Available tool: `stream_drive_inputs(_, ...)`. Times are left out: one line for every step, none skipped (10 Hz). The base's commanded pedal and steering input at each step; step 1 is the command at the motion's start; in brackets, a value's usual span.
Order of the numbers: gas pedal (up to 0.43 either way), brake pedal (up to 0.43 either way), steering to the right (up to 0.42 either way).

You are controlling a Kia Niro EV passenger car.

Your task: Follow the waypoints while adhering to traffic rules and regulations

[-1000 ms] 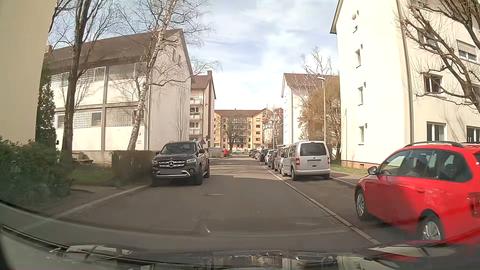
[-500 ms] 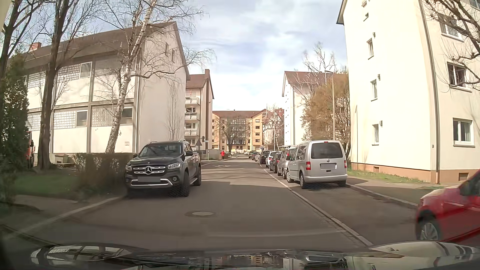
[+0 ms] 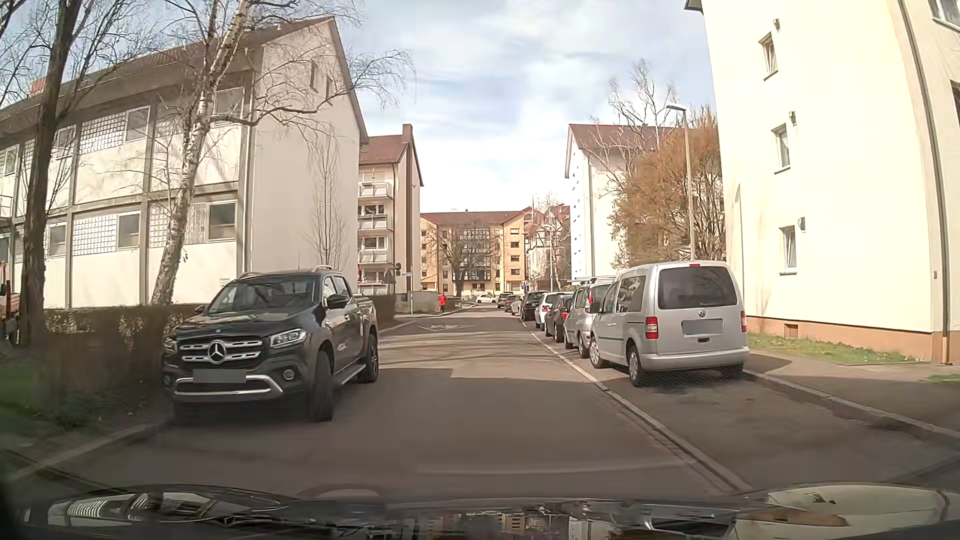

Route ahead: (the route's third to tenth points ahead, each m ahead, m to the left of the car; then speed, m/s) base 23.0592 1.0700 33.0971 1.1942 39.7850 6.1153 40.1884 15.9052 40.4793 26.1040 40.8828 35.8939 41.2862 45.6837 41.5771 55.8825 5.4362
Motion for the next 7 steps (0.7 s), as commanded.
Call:
stream_drive_inputs(0.079, 0.000, -0.001)
stream_drive_inputs(0.079, 0.000, -0.002)
stream_drive_inputs(0.079, 0.000, -0.003)
stream_drive_inputs(0.079, 0.000, -0.004)
stream_drive_inputs(0.079, 0.000, -0.004)
stream_drive_inputs(0.079, 0.000, -0.009)
stream_drive_inputs(0.079, 0.000, -0.010)
